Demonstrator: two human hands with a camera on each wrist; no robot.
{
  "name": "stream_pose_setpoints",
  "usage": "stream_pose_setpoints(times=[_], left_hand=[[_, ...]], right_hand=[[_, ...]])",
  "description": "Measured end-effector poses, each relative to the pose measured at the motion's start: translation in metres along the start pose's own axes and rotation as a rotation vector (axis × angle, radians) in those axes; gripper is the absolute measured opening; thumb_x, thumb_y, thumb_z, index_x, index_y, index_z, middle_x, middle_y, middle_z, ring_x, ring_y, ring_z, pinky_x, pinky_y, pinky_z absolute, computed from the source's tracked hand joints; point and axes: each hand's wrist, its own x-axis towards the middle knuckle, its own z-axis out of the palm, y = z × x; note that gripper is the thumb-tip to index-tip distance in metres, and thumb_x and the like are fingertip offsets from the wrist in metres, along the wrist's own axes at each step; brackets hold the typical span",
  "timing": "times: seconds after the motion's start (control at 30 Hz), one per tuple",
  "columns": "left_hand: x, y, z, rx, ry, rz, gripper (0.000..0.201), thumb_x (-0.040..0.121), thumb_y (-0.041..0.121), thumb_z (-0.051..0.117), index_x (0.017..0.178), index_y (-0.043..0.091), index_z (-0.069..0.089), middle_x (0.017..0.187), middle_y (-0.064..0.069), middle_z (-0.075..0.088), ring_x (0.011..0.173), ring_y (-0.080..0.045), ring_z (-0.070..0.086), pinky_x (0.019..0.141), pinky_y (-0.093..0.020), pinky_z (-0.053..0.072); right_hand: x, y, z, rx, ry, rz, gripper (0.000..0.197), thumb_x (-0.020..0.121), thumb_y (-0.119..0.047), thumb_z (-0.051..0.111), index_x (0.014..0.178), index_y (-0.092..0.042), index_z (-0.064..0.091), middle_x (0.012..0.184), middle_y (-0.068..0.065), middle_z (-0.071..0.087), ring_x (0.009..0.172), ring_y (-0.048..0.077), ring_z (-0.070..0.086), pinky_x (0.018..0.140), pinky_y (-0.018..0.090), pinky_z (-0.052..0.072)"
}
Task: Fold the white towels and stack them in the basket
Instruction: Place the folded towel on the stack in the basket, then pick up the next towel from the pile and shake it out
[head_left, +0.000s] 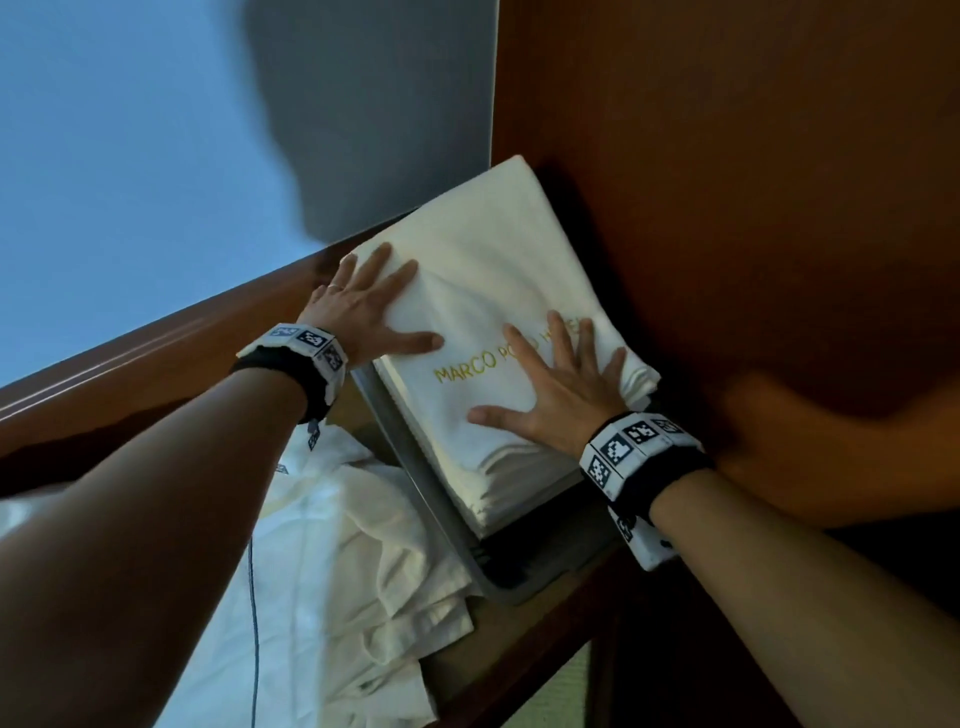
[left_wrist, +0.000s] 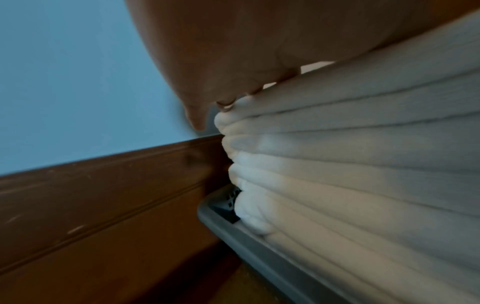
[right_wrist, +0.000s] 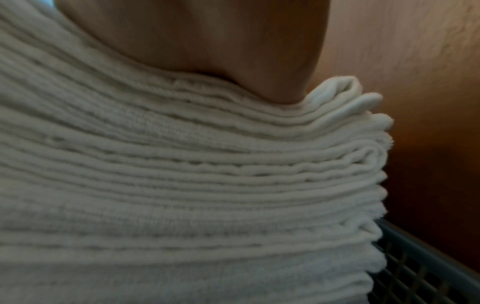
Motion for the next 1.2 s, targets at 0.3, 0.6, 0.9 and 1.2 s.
stream_pose_setpoints(times=[0.3,0.6,0.9,1.2], left_hand=[[-0.009,0.004,-0.005,0.031,-0.014,-0.013,0.112,0.065,0.096,0.041,0.155,0.049,-0.006,0.166,0.014,-0.019,0.155,-0.027,-0.010,0.122,-0.061,0.007],[-0.064,0.035,-0.018,0.066,0.022,-0.048,0.080,0.095,0.070,0.041,0.160,0.036,0.010,0.169,0.003,-0.001,0.154,-0.031,0.013,0.121,-0.053,0.020],[-0.223,-0.034,-0.020,-0.042,0.022,0.004,0.043,0.094,0.052,0.059,0.126,0.024,0.066,0.121,0.000,0.068,0.111,-0.024,0.064,0.098,-0.041,0.051],[-0.455,-0.208,-0.004,-0.168,0.178,-0.265,0.024,0.095,0.045,0.062,0.099,0.025,0.074,0.104,0.001,0.073,0.098,-0.022,0.066,0.089,-0.035,0.052]], right_hand=[[-0.009,-0.001,-0.005,-0.053,0.015,0.010,0.114,0.055,-0.104,0.023,0.151,-0.049,-0.008,0.163,0.003,-0.023,0.147,0.037,-0.024,0.112,0.069,-0.011],[-0.068,-0.003,0.000,-0.063,0.045,0.058,0.101,0.068,-0.097,0.009,0.154,-0.045,-0.001,0.166,0.000,-0.008,0.151,0.033,-0.011,0.117,0.062,-0.007],[-0.145,-0.084,0.010,0.090,0.497,-0.136,0.033,0.092,-0.030,0.061,0.116,-0.008,0.068,0.119,0.009,0.066,0.111,0.031,0.055,0.092,0.044,0.048],[-0.211,-0.281,0.090,0.229,0.292,-0.304,0.022,0.085,-0.032,0.056,0.076,-0.014,0.063,0.074,0.003,0.062,0.071,0.030,0.057,0.067,0.040,0.053]])
